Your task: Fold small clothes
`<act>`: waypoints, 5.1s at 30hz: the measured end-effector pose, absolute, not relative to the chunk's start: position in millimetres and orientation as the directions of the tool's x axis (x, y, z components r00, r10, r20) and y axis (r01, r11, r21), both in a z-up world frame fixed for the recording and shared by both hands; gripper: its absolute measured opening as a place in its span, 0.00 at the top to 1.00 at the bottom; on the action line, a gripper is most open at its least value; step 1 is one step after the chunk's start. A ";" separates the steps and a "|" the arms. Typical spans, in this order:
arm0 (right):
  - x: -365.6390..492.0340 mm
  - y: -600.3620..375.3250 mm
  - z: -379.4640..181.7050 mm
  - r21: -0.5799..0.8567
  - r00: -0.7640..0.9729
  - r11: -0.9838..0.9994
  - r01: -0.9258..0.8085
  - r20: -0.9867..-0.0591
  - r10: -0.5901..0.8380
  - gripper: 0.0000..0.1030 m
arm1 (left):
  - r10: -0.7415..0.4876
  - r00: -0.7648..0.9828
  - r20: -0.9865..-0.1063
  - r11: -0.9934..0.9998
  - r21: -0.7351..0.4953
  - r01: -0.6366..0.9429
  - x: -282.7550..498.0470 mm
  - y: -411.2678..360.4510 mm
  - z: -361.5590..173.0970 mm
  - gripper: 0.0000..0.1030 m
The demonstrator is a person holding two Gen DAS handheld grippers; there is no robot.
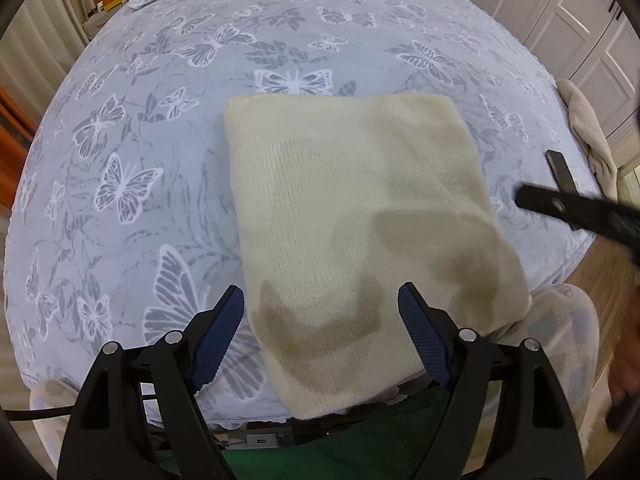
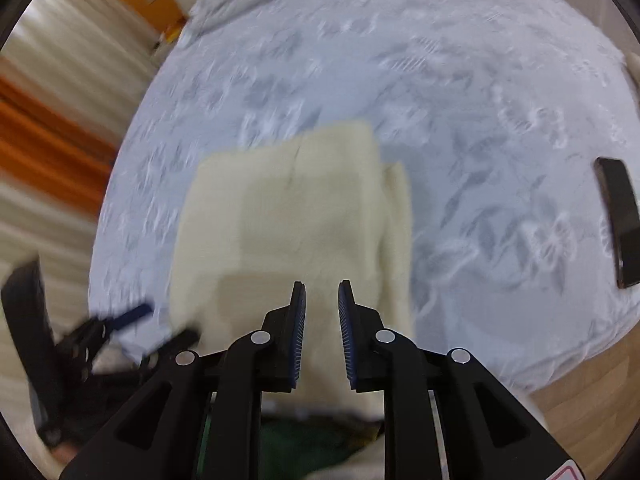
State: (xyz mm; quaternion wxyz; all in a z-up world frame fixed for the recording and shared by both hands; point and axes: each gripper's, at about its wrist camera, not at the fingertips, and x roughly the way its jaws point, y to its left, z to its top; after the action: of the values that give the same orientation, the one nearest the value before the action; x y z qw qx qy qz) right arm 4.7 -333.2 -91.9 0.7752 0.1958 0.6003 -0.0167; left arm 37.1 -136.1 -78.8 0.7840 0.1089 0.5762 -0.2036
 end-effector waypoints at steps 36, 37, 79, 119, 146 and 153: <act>21.8 -360.4 -179.8 0.461 0.227 0.744 0.483 -0.887 0.402 0.05 | -0.210 0.143 -0.967 0.951 -0.168 0.260 87.1 -137.8 -135.3 0.06; 20.5 -363.8 -184.9 0.492 0.246 0.715 0.496 -0.870 0.428 0.05 | -0.205 0.146 -0.968 0.952 -0.162 0.260 88.2 -139.5 -138.7 0.04; -16.2 -166.2 102.3 0.459 0.603 0.888 -0.008 -0.706 0.370 0.63 | -0.432 0.422 -0.797 0.883 -0.281 0.375 21.0 37.3 110.9 0.47; 133.8 -183.2 -145.3 0.367 0.350 0.909 0.196 -0.892 0.284 0.49 | -0.190 0.342 -0.920 0.965 -0.111 0.237 167.9 43.4 -100.0 0.45; 146.3 -216.4 -127.1 0.446 0.436 0.854 0.267 -0.846 0.305 0.55 | -0.295 0.281 -0.913 0.948 -0.243 0.204 204.6 41.0 -113.0 0.54; 112.0 -190.0 -79.6 0.353 0.459 0.932 0.085 -0.844 0.278 0.77 | -0.221 0.313 -0.924 0.967 -0.167 0.190 159.3 59.9 -91.5 0.39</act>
State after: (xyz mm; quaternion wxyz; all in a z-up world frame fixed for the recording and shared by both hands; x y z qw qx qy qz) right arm 112.0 -190.0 -79.6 0.8360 0.1754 0.5168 0.0577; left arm 159.3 59.9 -91.5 0.8100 -0.0134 0.5724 -0.1268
